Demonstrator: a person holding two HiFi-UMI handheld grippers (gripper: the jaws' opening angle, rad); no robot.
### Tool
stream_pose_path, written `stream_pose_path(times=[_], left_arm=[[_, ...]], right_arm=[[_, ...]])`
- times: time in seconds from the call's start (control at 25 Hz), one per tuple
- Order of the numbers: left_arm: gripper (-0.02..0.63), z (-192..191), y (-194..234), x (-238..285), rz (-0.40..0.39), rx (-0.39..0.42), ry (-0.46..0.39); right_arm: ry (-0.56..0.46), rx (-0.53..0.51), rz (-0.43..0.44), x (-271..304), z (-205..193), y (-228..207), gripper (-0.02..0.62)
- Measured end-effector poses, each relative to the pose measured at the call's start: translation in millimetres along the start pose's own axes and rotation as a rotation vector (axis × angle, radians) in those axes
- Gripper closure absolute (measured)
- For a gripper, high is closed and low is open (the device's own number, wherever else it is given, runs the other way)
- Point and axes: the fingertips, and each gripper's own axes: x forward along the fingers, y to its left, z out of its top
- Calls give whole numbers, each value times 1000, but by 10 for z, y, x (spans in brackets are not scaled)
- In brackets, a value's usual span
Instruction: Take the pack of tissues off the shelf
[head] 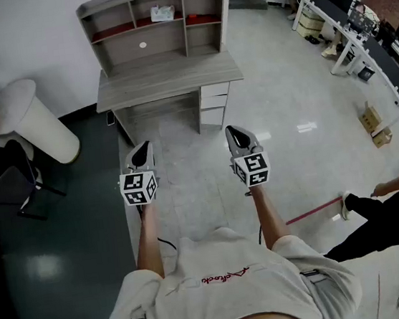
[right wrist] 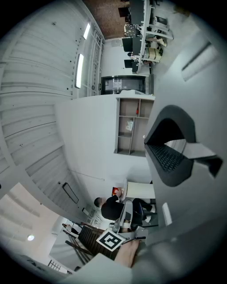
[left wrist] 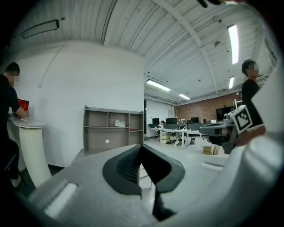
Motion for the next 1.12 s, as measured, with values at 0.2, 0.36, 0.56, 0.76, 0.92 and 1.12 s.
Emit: stream_pose_path(times=[0.2,0.36,0.56,0.76,0.92,1.12], left_arm=[[607,-28,-44,30,0,-3,0],[607,6,-75,64,1,0,-4],[607,25,-121,107,3,2,-4],[607,14,-183,199,5,5,0],[607,-14,-249,307,10,-3,8],[607,-28,-353,476,14,-3,10]], right_arm=[[6,5,1,-13,-57,-34,589],[4,5,5,0,-59,-72,589],[-3,25,17,8,-49,-115,589],[-12,32,30,35,-50,-188,589],[-2,30,39,68,-97,-300,589],[5,23,54,113,-143,-456,589]])
